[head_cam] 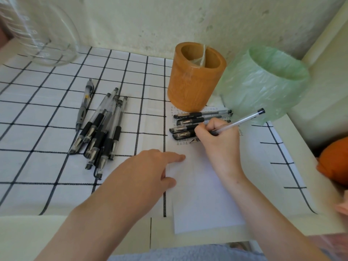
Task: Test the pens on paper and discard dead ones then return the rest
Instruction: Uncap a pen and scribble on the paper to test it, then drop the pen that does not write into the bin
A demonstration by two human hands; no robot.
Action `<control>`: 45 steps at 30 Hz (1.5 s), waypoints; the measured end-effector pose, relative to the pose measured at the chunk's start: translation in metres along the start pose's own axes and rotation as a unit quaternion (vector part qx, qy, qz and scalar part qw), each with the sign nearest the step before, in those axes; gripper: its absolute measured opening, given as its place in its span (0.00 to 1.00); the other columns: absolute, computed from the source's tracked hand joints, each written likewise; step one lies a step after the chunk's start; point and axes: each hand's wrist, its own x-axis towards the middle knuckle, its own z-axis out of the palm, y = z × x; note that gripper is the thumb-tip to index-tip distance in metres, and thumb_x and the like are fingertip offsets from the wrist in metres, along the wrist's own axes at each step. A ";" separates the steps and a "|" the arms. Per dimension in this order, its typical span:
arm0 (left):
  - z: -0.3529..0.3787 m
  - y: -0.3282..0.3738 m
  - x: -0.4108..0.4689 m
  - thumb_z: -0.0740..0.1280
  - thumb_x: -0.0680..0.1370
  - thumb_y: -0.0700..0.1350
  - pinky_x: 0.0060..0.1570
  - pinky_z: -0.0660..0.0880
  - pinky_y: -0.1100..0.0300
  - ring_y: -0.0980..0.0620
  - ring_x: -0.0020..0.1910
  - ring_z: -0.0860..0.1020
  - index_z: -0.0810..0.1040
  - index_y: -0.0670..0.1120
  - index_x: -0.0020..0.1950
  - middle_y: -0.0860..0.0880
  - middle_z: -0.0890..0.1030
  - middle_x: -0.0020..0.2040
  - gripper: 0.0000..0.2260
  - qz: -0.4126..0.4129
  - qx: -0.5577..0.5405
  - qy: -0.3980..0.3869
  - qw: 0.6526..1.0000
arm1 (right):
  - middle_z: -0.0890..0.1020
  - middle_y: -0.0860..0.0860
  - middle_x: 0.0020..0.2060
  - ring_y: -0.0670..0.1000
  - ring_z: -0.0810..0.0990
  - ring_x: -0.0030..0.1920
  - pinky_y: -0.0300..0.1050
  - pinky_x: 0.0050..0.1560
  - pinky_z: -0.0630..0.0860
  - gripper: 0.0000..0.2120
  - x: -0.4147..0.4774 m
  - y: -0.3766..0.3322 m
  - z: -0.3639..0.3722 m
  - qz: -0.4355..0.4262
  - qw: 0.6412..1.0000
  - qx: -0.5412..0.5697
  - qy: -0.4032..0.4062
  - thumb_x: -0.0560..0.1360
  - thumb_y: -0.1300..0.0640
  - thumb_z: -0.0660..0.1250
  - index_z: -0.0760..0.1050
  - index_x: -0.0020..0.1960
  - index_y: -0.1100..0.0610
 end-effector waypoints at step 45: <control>-0.026 0.033 -0.004 0.74 0.67 0.38 0.47 0.78 0.61 0.58 0.37 0.81 0.69 0.59 0.56 0.57 0.79 0.42 0.25 -0.001 -0.398 0.154 0.905 | 0.69 0.48 0.21 0.47 0.64 0.22 0.35 0.20 0.57 0.14 -0.011 -0.062 -0.041 0.238 0.941 0.226 -0.086 0.74 0.60 0.68 0.67 0.32 0.55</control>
